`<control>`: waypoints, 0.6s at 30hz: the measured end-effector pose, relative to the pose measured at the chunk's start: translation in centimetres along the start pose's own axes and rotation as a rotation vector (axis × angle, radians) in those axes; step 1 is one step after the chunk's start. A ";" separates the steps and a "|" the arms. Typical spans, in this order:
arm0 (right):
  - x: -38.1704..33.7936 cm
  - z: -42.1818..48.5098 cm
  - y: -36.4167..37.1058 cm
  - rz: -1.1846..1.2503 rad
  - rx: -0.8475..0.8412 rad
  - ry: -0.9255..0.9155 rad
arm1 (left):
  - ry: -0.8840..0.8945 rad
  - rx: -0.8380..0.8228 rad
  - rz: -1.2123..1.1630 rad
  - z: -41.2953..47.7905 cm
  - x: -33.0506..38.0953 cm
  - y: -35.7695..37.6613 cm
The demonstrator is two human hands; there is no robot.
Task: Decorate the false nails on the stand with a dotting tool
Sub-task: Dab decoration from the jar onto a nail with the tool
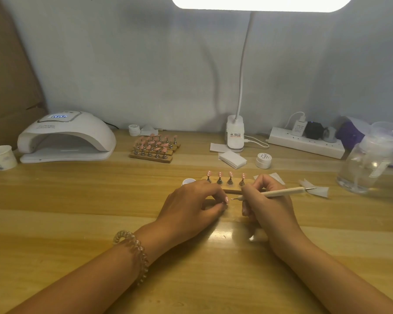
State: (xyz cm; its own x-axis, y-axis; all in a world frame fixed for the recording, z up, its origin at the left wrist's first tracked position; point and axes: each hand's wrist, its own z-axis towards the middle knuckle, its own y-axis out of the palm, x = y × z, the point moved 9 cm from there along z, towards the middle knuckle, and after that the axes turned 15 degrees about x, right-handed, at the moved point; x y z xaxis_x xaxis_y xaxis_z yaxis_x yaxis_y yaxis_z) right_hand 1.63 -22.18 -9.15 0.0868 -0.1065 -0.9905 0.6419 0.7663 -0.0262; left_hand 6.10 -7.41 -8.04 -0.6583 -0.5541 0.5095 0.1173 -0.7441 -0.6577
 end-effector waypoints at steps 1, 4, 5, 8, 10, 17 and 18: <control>0.0 0.0 0.1 -0.006 -0.007 -0.002 | -0.007 -0.002 -0.006 0.0 -0.1 0.0; -0.2 -0.2 0.1 -0.008 -0.016 -0.008 | -0.015 -0.006 -0.025 0.1 -0.3 0.1; -0.2 -0.2 0.0 -0.008 -0.015 -0.008 | -0.013 -0.007 -0.034 0.1 -0.3 0.1; -0.2 -0.2 0.1 -0.007 -0.023 -0.009 | -0.009 -0.015 -0.047 0.0 -0.3 0.1; -0.2 -0.3 0.3 -0.018 -0.042 -0.012 | -0.001 -0.020 -0.043 0.0 -0.2 0.1; -0.2 -0.3 0.1 -0.002 -0.028 -0.012 | 0.012 -0.028 -0.038 0.1 0.0 0.1; -0.2 -0.3 0.1 -0.008 -0.030 -0.015 | 0.009 -0.027 -0.039 0.1 -0.1 0.1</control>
State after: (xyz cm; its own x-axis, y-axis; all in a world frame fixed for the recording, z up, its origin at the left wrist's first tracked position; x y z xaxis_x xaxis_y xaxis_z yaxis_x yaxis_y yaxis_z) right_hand 1.47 -21.85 -8.96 0.0934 -0.1219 -0.9881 0.6193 0.7842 -0.0382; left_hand 6.20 -7.48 -8.10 -0.6685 -0.5218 0.5299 0.0714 -0.7543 -0.6526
